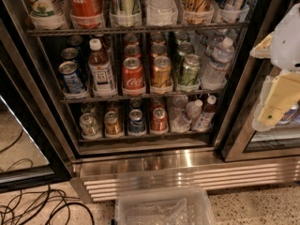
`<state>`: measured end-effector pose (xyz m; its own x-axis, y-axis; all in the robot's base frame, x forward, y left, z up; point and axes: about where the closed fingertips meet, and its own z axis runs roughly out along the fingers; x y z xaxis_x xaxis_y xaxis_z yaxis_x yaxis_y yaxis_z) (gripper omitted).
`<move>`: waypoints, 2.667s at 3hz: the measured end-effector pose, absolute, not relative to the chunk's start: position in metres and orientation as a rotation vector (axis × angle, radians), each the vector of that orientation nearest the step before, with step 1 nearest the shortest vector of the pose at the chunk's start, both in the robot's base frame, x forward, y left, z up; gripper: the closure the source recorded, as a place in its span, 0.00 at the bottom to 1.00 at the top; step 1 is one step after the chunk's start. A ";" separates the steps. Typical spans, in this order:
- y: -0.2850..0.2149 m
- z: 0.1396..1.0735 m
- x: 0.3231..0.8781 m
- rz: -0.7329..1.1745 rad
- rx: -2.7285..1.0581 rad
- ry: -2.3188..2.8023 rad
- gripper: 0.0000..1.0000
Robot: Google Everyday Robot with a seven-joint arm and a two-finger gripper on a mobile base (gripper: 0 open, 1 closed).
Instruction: Pick coke can from top shelf of fridge
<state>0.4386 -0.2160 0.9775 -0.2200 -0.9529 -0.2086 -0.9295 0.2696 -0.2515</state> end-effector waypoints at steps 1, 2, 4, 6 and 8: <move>-0.216 0.978 0.439 -0.103 -1.722 2.227 0.00; -0.195 0.981 0.440 -0.034 -1.679 2.161 0.00; -0.105 0.991 0.450 0.250 -1.574 1.856 0.00; -0.092 1.001 0.446 0.302 -1.553 1.822 0.00; -0.081 0.987 0.459 0.313 -1.477 1.807 0.00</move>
Offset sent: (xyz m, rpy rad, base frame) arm 0.0037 0.0709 0.0144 0.2959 -0.1045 0.0502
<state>0.4592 -0.0806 0.9869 -0.0352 -0.7271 -0.6856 -0.9153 0.2989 -0.2700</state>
